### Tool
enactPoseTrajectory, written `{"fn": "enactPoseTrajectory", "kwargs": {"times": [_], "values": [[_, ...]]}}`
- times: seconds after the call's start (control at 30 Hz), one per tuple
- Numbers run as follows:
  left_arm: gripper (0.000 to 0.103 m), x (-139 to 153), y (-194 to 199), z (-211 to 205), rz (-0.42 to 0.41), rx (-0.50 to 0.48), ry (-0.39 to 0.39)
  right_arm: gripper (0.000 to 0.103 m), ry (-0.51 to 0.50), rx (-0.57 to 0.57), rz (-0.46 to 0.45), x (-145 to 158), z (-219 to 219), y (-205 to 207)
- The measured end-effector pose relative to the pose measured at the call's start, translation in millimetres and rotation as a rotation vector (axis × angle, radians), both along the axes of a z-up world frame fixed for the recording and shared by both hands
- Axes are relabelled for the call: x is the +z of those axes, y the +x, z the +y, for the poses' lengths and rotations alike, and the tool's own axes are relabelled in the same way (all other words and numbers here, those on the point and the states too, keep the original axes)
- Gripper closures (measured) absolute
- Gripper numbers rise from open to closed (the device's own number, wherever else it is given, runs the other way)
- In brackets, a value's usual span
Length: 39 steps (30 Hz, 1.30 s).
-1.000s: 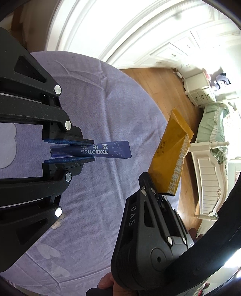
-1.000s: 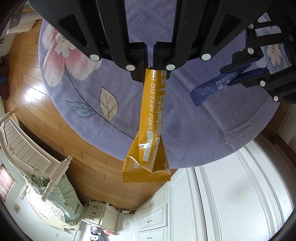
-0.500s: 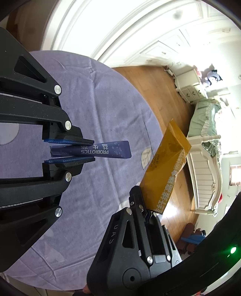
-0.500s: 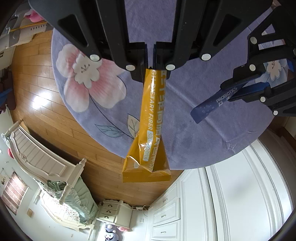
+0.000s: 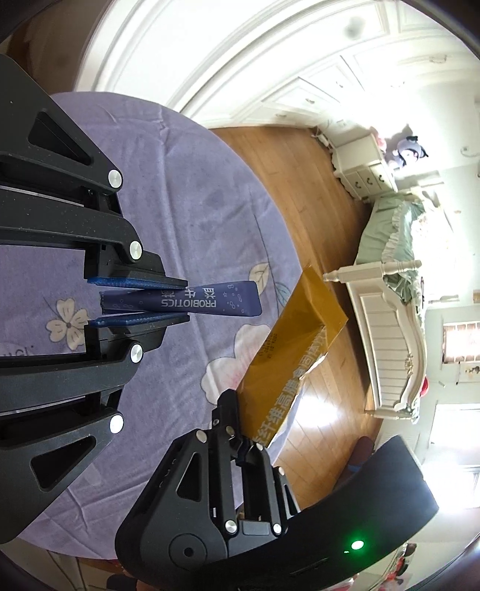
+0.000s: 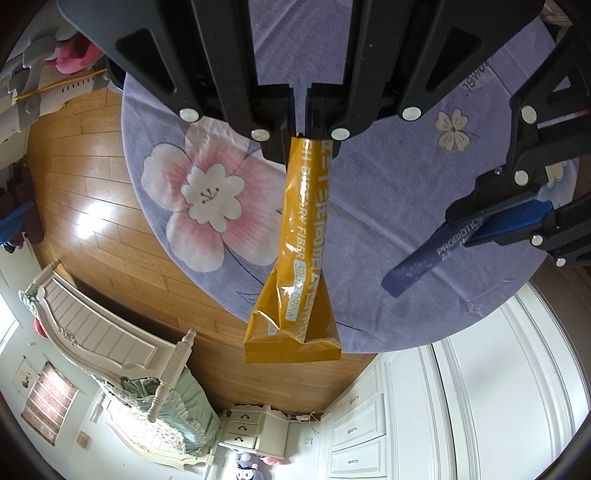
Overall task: Collect trash
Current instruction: 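Carry the blue stick and gold fiber packet over the black bin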
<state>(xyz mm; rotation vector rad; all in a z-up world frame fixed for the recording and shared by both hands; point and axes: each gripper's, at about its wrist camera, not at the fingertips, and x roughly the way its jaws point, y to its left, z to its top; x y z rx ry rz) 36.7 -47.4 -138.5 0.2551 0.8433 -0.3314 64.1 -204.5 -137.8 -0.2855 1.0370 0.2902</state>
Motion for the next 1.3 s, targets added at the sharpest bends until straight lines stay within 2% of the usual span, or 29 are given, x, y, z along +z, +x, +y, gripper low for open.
{"fn": "enactPoseTrajectory", "kwargs": {"times": [0.8,1.13,1.3], "values": [[0.090,-3,7,-13,-0.003,-0.016,0.004,0.099,0.003,-0.037,-0.012,-1,-24,-12],[0.090,-3,7,-76,-0.008,-0.101,0.006,0.099,-0.002,-0.139,-0.017,-1,-90,-33],[0.090,-5,4,-120,-0.007,-0.156,0.001,0.099,-0.008,-0.217,-0.023,-2,-138,-48]]}}
